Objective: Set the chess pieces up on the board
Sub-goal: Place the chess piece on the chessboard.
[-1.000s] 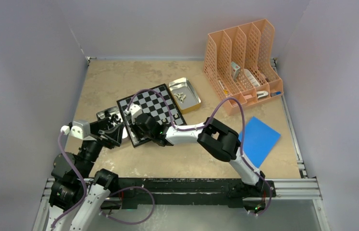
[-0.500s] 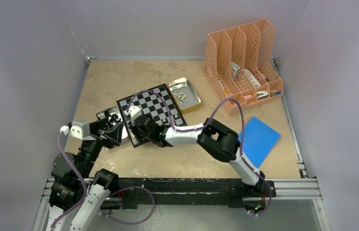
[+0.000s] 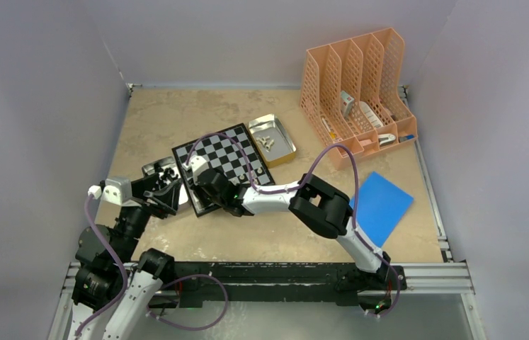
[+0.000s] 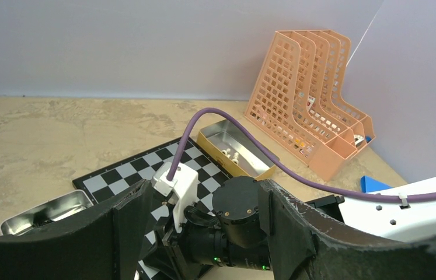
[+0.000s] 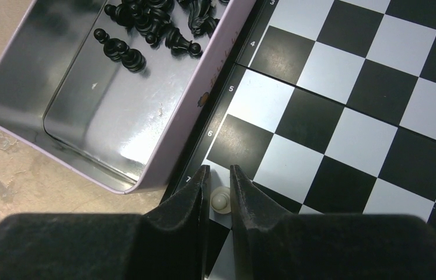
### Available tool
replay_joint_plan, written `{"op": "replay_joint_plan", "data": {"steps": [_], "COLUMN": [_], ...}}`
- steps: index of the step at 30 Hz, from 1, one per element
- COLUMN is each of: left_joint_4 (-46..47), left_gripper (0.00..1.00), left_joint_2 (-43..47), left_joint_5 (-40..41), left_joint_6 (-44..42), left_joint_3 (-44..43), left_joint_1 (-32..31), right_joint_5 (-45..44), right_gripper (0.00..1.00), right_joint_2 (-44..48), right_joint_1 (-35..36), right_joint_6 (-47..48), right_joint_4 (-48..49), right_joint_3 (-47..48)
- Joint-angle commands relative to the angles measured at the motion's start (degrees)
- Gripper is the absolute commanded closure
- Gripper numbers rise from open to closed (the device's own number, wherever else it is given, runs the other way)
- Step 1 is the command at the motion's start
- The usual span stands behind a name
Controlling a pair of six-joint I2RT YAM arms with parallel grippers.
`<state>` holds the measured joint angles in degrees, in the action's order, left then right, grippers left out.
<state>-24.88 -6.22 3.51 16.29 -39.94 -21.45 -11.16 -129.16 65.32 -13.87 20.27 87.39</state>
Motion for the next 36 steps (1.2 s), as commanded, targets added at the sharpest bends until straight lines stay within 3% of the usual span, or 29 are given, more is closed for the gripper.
{"op": "replay_joint_plan", "data": {"steps": [1,17,36], "left_joint_4": [1.8,1.8,1.7], "left_gripper": [0.34,0.34,0.34], "left_joint_2": [0.4,0.2,0.2], "left_joint_5": [1.1,0.9,1.1], "left_joint_6": [-0.2,-0.1,-0.1], "left_joint_3": [-0.2,-0.2,-0.2], "left_joint_1": [-0.2,-0.2,-0.2], "right_joint_5": [-0.9,-0.7,-0.6], "right_gripper": [0.79,0.86,0.79], "right_joint_2": [-0.2,-1.1,-0.5], "right_joint_1": [0.3,0.3,0.4], "right_joint_6": [0.6,0.7,0.7], "right_joint_4": [0.9,0.9,0.4], "right_joint_3": [2.2,3.5,3.2]}}
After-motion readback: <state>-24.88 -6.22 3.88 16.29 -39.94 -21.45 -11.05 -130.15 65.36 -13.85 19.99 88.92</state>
